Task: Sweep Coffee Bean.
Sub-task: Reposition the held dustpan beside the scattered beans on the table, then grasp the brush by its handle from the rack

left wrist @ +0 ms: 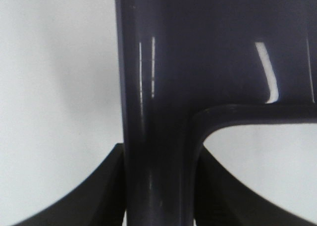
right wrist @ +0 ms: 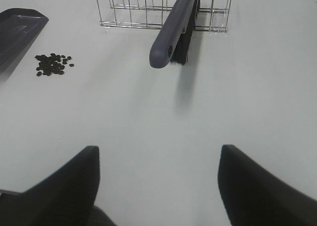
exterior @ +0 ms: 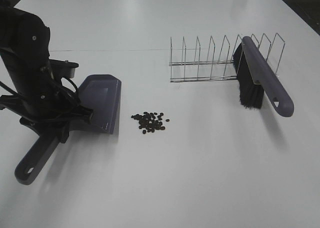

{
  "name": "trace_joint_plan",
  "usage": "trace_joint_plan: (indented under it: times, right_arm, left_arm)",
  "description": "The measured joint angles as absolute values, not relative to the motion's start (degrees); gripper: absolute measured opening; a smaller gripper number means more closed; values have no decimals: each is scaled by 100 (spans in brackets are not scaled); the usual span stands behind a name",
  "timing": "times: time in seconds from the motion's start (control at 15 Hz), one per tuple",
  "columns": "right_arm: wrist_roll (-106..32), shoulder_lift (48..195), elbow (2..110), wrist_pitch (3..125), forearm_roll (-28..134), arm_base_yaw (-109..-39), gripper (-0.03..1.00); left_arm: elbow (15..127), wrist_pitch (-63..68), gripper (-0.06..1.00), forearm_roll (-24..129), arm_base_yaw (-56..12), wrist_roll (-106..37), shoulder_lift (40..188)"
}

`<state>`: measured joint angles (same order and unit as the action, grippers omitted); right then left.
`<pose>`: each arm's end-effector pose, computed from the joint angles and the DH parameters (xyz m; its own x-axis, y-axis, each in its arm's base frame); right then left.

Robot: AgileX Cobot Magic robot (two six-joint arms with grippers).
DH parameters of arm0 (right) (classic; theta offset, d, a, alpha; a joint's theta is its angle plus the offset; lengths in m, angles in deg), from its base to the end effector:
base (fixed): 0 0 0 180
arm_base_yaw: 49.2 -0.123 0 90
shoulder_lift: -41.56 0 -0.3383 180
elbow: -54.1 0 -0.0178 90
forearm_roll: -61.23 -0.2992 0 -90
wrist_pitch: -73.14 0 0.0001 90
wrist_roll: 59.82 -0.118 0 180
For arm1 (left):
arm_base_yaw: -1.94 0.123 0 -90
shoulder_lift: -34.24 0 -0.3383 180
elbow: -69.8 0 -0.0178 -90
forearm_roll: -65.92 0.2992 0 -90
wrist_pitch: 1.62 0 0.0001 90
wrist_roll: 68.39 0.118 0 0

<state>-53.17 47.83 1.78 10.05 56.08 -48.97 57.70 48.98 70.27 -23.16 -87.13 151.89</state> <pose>0.0100 0.0094 0.2694 -0.5175 -0.0729 -0.8526 -0.1034 0.9944 -0.0223 0.3631 -0.1625 0.1272 -0.9872 0.1590 -0.0116 0.1581 0.9857 0.0576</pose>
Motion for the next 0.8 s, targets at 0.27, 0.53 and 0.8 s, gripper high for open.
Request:
trace_joint_plan:
  times: [0.27,0.53,0.8]
  right_arm:
    - [-5661,5138,378,1005,5608,-4897,60]
    - [-6091,7292,1347,1000,5608,-4897,61]
    - [-6177,9051,2109,1017,5596,-4897,69]
  left_arm:
    - [5770,4898,33,7016,-2316,-8713,15189]
    - [5770,4760,33,7010,-2316,-8747,15160]
    - [5770,4617,33,7170,-2384,-9068,15109]
